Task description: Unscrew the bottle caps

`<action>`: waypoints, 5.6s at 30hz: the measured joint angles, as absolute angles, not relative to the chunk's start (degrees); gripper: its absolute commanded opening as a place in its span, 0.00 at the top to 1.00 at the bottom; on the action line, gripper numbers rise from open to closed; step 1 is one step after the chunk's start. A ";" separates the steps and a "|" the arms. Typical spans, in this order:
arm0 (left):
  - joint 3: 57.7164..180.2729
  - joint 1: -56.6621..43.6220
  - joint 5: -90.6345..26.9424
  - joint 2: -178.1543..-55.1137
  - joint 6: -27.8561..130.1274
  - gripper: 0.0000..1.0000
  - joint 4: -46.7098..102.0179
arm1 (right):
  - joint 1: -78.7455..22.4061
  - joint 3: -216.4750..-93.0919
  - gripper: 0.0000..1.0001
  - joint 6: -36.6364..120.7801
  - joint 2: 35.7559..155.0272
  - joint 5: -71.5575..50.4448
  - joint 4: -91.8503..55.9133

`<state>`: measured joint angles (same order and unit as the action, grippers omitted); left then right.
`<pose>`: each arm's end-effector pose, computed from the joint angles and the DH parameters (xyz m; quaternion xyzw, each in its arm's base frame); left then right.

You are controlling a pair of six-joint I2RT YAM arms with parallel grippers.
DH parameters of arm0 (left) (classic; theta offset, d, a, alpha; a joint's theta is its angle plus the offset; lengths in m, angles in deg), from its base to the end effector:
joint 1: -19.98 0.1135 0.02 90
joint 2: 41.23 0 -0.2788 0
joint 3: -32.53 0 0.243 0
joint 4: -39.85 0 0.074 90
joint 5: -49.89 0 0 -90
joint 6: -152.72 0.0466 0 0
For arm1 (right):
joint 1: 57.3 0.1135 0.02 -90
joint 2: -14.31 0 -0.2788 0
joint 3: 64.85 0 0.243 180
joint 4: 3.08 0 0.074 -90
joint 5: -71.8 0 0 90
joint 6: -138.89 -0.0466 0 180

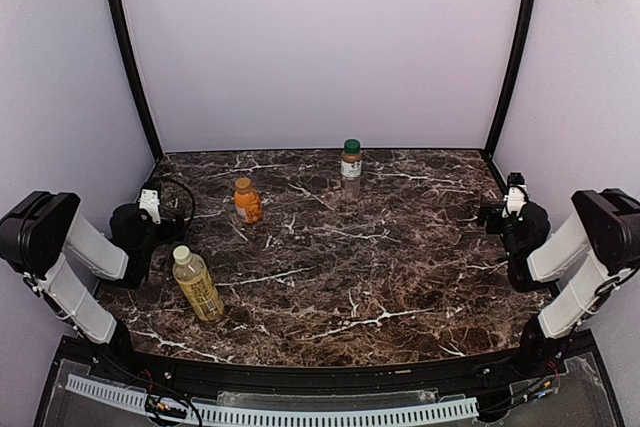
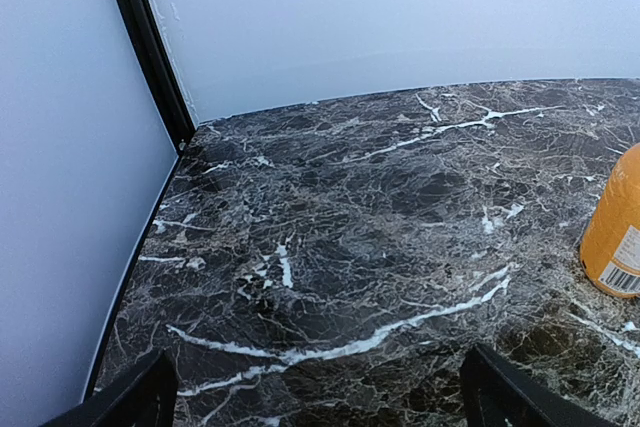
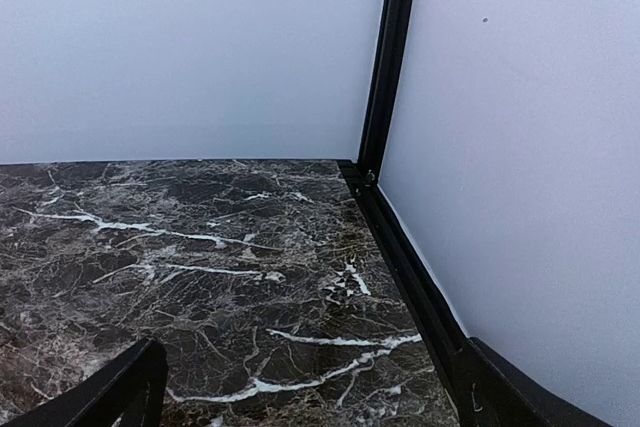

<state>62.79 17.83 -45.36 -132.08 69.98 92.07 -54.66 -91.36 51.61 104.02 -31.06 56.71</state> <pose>0.2626 -0.0056 0.1631 0.0322 0.7559 0.0637 0.6507 0.2476 0.0010 0.1683 0.0429 0.7261 -0.0820 0.6814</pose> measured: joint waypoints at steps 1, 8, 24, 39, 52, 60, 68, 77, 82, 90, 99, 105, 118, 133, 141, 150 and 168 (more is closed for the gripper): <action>62.79 17.83 -45.39 -132.08 69.98 0.00 92.07 | -54.66 -91.36 0.01 51.61 104.02 -31.06 56.71; 62.79 17.83 -45.36 -132.08 69.98 0.00 92.07 | -54.66 -92.58 0.02 51.61 94.80 -30.64 47.60; 102.99 31.62 -19.14 -126.13 74.68 0.16 35.40 | -52.65 -115.36 0.02 38.78 80.42 -6.19 6.29; 131.27 13.83 1.24 -105.35 114.24 0.07 -42.33 | -27.58 -131.77 0.01 38.27 86.06 3.71 -3.79; 125.52 10.70 -6.04 -97.48 112.36 0.01 -49.17 | 0.83 -154.94 0.02 41.44 111.30 4.48 -0.01; 123.03 17.96 -16.95 -94.00 98.29 0.01 -43.73 | 11.43 -177.34 0.01 43.89 131.19 1.86 -3.96; 120.12 20.76 -19.83 -94.02 92.15 0.01 -39.14 | 15.72 -184.47 0.02 45.75 139.56 -1.03 -9.41; 120.17 21.37 -20.21 -93.15 91.03 0.01 -38.46 | 16.87 -190.98 0.46 47.28 143.28 -8.33 -15.29; 120.17 21.50 -20.21 -93.13 90.94 0.01 -38.44 | 16.74 -191.26 0.43 47.83 143.87 -9.27 -16.82; 120.30 21.65 -19.86 -93.04 90.97 0.01 -38.44 | 16.74 -191.26 1.00 47.11 143.98 -8.96 -17.65; 120.69 21.67 -15.51 -93.15 93.00 0.01 -39.22 | 15.65 -188.40 1.00 44.92 140.61 -8.94 -19.11; 124.23 16.86 -6.22 -97.00 95.47 0.01 -42.30 | 9.09 -173.01 1.00 35.52 123.80 -10.06 -12.20; 125.35 -8.12 -11.40 -99.44 97.15 0.01 -30.48 | 5.55 -158.24 1.00 24.40 110.51 -19.34 2.88; 118.53 -14.02 -14.04 -106.26 90.97 0.07 -14.15 | 5.27 -154.83 1.00 19.00 110.40 -17.81 12.21; 115.95 -14.04 -13.65 -106.26 86.79 0.31 -10.31 | 4.92 -154.15 1.00 16.81 110.40 -16.26 15.99; 115.88 -14.04 -13.04 -106.39 85.13 0.54 -8.54 | 4.39 -154.00 0.63 15.26 110.47 -14.95 17.11; 113.89 -20.95 -46.98 -105.10 115.01 0.58 1.54 | 0.90 -162.98 0.25 12.61 103.32 -11.63 -17.43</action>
